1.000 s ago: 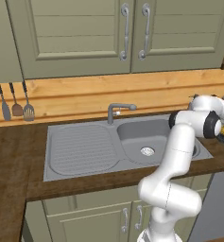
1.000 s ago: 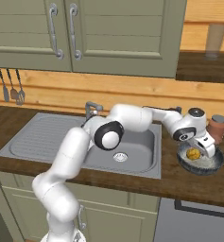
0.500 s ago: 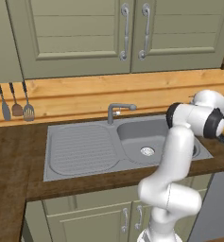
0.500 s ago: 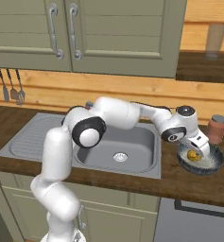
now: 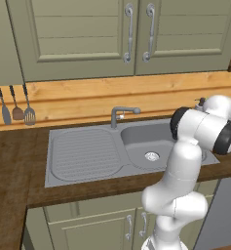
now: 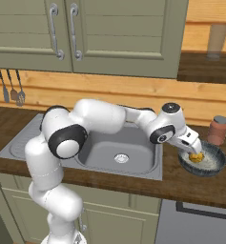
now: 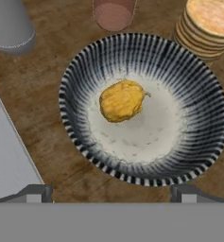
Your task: Pick the squash from the sink and place it in the bowl. Then pick the bowl and place it in the microwave. Then close the microwave door and press the start button.
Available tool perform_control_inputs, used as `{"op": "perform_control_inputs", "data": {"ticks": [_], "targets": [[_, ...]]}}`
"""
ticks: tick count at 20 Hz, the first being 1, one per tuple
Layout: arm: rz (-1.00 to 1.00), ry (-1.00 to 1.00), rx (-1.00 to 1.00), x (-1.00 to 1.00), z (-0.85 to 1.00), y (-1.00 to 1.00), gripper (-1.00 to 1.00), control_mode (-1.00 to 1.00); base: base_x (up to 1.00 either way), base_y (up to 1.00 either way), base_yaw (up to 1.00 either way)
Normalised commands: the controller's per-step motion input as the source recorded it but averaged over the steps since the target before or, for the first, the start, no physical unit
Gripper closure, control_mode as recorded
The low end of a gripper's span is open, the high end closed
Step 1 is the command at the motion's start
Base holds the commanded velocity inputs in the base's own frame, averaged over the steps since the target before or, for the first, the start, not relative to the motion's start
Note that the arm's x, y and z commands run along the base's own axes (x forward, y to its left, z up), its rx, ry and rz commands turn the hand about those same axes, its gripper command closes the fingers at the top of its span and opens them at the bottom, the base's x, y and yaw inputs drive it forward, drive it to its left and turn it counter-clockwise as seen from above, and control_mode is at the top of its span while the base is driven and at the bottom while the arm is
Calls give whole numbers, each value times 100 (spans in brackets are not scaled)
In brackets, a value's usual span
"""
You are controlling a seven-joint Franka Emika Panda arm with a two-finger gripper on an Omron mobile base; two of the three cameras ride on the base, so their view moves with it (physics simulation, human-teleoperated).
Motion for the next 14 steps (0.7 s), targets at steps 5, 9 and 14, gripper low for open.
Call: {"op": "perform_control_inputs", "data": {"ticks": [5, 9, 14], "targets": [[14, 26, 1, 0, 31, 3, -100, -100, 0, 0, 0], [8, 13, 8, 2, -8, 0, -100, -100, 0, 0, 0], [7, 0, 5, 27, -32, 0, -100, -100, 0, 0, 0]]}}
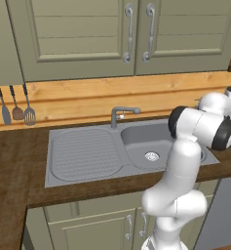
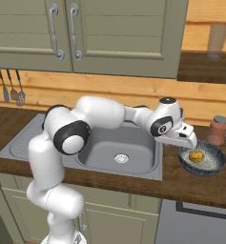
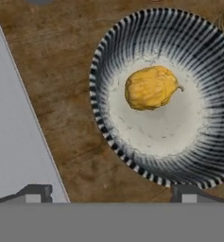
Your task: Pick the squash from the sink and place it in the bowl. Then pick the bowl and place it in the microwave. Then close the microwave door and press the start button.
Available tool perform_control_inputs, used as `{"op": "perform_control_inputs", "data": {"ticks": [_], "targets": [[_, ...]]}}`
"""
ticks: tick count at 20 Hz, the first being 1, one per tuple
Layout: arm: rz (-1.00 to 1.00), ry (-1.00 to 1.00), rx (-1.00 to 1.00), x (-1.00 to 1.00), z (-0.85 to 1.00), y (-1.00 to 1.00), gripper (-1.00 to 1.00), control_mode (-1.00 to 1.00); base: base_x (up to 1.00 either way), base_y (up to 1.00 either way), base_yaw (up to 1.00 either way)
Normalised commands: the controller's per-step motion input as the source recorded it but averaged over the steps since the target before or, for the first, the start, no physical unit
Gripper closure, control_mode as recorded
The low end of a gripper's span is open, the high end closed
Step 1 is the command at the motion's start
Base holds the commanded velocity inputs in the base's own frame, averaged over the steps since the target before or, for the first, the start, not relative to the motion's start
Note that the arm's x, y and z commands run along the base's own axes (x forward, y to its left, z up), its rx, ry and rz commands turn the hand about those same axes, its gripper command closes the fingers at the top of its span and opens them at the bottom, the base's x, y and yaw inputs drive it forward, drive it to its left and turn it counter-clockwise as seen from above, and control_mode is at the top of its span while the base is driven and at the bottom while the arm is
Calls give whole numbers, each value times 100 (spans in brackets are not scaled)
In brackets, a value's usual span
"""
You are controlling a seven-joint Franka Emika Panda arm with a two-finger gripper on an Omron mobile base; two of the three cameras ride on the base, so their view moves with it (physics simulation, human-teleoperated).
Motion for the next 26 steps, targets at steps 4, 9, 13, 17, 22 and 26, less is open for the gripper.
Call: {"op": "perform_control_inputs", "data": {"ticks": [4, 9, 13, 17, 22, 26], "targets": [[7, 4, 1, 39, -18, -6, -100, -100, 0, 0, 0], [6, 7, 3, 23, -12, -27, -100, -100, 0, 0, 0], [9, 1, 1, 14, -39, -24, -100, -100, 0, 0, 0], [6, 0, 0, 26, -22, -10, -100, -100, 0, 0, 0], [5, 0, 0, 4, -34, 0, -100, -100, 0, 0, 0], [3, 0, 0, 2, -51, 1, 100, -100, 0, 0, 0]]}}
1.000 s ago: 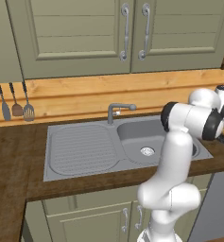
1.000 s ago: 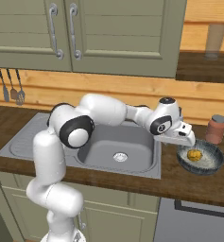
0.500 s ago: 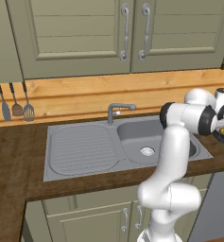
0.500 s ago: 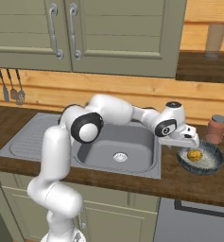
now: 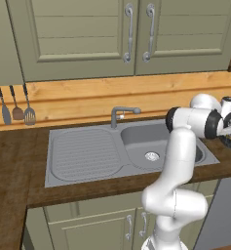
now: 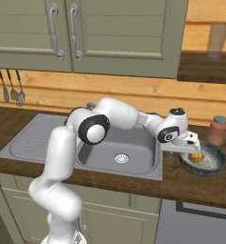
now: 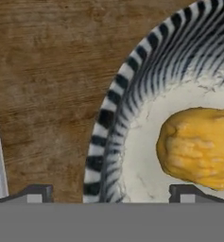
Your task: Pick the squash from the sink and place it in the bowl. Then pick the bowl and place it in the microwave. Then close the microwave door and press the start button.
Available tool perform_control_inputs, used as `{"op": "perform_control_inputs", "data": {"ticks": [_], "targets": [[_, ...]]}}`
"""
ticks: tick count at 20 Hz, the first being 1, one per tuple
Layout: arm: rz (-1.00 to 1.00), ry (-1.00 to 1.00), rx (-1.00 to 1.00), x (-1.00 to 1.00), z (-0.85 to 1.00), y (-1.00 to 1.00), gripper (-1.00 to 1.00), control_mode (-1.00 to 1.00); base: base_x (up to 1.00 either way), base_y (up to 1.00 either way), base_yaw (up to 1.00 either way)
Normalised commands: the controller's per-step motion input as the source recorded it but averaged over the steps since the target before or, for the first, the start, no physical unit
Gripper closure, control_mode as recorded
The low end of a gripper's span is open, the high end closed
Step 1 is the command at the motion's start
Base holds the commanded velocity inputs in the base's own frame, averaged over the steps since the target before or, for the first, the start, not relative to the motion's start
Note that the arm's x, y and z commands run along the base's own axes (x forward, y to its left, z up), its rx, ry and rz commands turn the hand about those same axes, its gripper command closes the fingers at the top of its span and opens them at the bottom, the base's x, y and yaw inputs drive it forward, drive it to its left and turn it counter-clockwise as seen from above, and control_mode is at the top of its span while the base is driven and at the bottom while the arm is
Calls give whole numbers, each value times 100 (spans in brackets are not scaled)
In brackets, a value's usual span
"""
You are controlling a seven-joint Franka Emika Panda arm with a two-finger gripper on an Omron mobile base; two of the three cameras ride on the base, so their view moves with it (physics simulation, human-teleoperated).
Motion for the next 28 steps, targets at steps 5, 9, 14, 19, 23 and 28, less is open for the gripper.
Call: {"op": "perform_control_inputs", "data": {"ticks": [5, 9, 14, 19, 23, 28], "targets": [[6, 0, 0, 0, -29, -4, 100, -100, 0, 0, 0], [7, 0, 1, 0, -4, -9, 100, -100, 0, 0, 0], [1, 0, 0, -12, -3, 11, 100, -100, 0, 0, 0], [17, -1, -7, -52, 27, 41, 100, -100, 0, 0, 0], [33, 3, -10, -67, 62, 34, 100, -100, 0, 0, 0], [35, 1, 0, -70, 71, 38, 100, -100, 0, 0, 0]]}}
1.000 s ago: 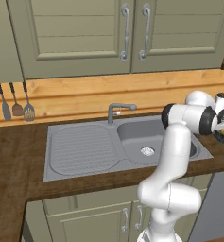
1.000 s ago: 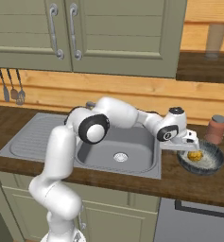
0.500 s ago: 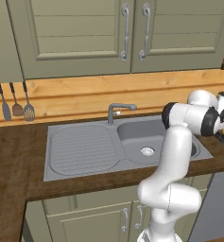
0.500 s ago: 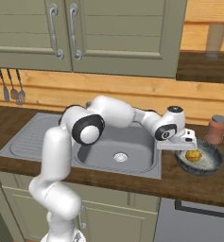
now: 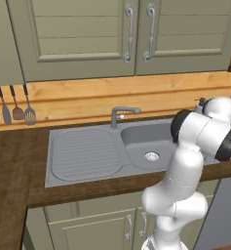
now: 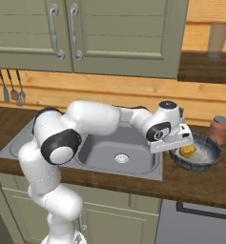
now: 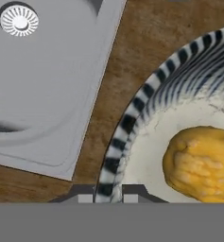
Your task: Pick the squash from the sink and place it in the bowl. Then pick the bowl and place it in the microwave. Then close the microwave door and press the start button.
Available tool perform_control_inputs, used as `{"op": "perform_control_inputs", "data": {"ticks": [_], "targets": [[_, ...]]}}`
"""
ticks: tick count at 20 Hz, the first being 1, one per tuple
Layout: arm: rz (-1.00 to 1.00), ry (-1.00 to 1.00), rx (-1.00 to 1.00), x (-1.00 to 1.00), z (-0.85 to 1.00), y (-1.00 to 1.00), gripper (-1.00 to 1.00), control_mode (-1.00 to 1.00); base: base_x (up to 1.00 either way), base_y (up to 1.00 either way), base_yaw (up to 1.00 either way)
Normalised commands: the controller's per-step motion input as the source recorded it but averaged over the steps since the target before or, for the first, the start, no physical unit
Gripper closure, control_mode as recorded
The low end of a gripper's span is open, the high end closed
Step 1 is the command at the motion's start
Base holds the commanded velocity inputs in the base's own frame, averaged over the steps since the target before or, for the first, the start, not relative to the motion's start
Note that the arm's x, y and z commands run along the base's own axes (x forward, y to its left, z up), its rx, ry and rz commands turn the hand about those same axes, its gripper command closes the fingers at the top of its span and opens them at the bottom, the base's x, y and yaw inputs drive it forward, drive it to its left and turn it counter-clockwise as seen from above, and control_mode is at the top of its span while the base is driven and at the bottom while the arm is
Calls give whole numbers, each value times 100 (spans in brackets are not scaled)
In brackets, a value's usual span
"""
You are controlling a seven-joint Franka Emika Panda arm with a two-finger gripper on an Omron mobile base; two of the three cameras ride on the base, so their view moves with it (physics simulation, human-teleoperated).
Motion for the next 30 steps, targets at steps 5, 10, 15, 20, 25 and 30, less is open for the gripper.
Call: {"op": "perform_control_inputs", "data": {"ticks": [5, 10, 15, 20, 25, 30], "targets": [[39, 0, -2, -57, 83, 71, 100, -100, 0, 0, 0], [41, 0, -4, -53, 78, 83, 100, -100, 0, 0, 0], [33, -1, 0, -36, 58, 95, 100, -100, 0, 0, 0], [31, 0, 0, -31, 41, 100, 100, -100, 0, 0, 0], [28, 0, -3, -27, 38, 100, 100, -100, 0, 0, 0], [29, -1, -4, -25, 32, 98, 100, -100, 0, 0, 0]]}}
